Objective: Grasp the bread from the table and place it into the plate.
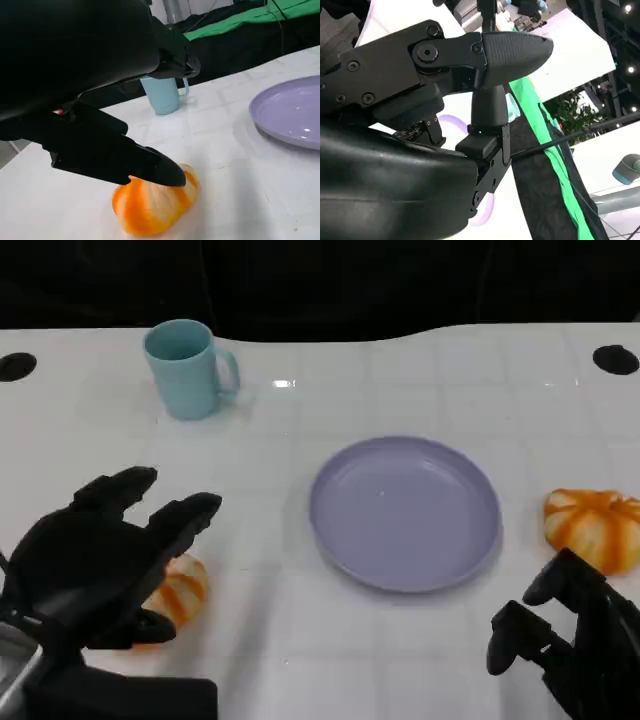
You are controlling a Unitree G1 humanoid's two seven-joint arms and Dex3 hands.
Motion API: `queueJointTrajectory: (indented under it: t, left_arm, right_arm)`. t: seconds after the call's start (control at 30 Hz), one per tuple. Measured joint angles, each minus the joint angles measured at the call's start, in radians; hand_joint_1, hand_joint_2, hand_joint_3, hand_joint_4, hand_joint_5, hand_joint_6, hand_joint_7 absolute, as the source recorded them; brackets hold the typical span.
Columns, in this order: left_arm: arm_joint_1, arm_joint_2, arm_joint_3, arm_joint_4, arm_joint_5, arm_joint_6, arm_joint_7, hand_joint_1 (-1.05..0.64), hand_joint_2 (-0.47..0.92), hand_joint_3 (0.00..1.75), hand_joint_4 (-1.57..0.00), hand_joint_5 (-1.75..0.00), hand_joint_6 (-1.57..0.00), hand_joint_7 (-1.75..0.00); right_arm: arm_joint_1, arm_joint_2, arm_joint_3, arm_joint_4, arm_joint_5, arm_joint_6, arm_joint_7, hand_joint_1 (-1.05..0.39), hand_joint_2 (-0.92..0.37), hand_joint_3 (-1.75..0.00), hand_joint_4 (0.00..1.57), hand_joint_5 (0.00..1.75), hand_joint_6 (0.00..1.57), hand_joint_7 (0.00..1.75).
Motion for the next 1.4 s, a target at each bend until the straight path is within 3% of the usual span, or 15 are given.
queueJointTrajectory:
  t: [0.33,0.5,1.17,1.4]
  left_arm:
    - [-0.102,0.015,-0.078,0.132,0.022,0.026,-0.038,-0.57,0.90,0.00,-0.12,-0.06,-0.20,0.00]
    - [-0.131,0.017,-0.109,0.204,0.022,0.026,-0.029,-0.56,0.90,0.00,-0.20,-0.09,-0.23,-0.01]
    - [-0.277,0.011,-0.246,0.514,0.014,0.099,-0.036,-0.58,0.89,0.00,-0.11,-0.01,-0.17,0.00]
    - [-0.342,-0.007,-0.283,0.656,-0.017,0.091,0.008,-0.58,0.88,0.00,-0.15,-0.03,-0.18,-0.01]
  right_arm:
    - [-0.002,-0.001,-0.009,0.001,0.016,0.002,0.002,-0.58,-0.92,-0.37,0.76,1.75,0.55,1.63]
    - [-0.004,-0.002,-0.012,0.001,0.017,0.005,0.002,-0.59,-0.92,-0.37,0.76,1.75,0.55,1.63]
    - [-0.001,-0.004,-0.012,0.001,0.013,0.009,0.012,-0.59,-0.92,-0.38,0.77,1.75,0.55,1.65]
    - [0.000,-0.005,-0.013,0.001,0.013,0.007,0.020,-0.59,-0.92,-0.40,0.77,1.75,0.54,1.65]
